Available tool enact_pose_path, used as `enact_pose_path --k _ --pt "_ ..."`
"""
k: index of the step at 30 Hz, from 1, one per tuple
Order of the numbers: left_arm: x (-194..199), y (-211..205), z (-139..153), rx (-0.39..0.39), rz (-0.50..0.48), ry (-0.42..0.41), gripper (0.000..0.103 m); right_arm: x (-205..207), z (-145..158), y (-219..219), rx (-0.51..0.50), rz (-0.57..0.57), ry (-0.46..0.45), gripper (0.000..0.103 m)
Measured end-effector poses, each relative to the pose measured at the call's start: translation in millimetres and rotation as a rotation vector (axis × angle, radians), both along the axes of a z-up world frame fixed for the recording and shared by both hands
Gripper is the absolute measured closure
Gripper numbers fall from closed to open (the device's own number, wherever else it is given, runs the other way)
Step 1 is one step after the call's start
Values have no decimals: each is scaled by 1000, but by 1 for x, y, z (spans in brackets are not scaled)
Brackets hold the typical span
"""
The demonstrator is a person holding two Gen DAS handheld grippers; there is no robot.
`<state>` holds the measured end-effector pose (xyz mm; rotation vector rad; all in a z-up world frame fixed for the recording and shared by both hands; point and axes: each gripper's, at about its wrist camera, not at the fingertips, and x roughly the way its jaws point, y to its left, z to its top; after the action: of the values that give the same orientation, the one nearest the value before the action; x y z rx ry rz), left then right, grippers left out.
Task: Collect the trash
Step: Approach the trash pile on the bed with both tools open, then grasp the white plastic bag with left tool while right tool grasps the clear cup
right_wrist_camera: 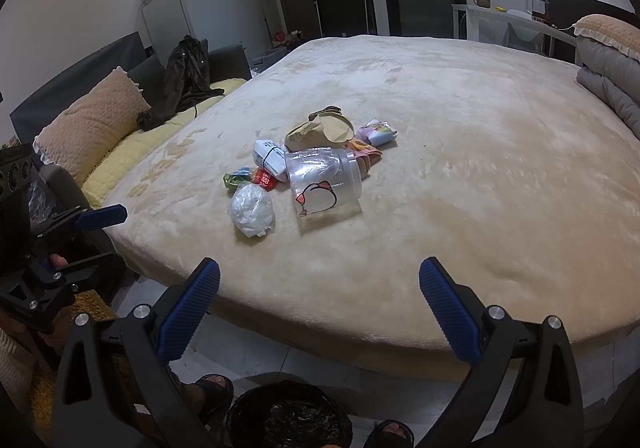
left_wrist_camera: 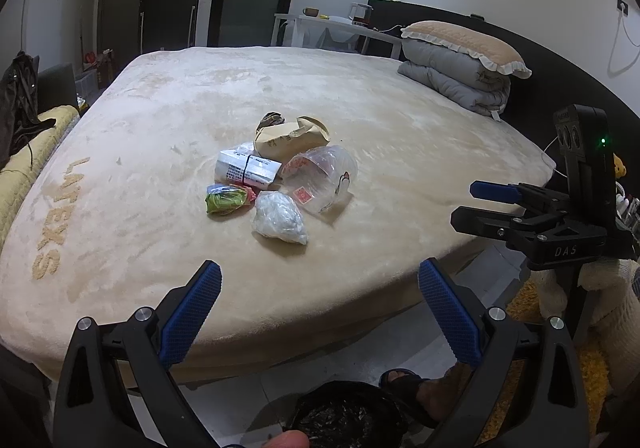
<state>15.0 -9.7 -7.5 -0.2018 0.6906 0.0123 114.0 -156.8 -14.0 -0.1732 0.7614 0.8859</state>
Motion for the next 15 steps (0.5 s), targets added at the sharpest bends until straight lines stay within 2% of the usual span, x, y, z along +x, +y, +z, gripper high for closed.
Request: enact_pose_path --k 12,15 --pt "13 10 -6 -15 -17 56 6 23 6 4 10 18 33 4" --pt "17 15 -3 -19 -12 45 6 31 6 9 7 31 53 4"
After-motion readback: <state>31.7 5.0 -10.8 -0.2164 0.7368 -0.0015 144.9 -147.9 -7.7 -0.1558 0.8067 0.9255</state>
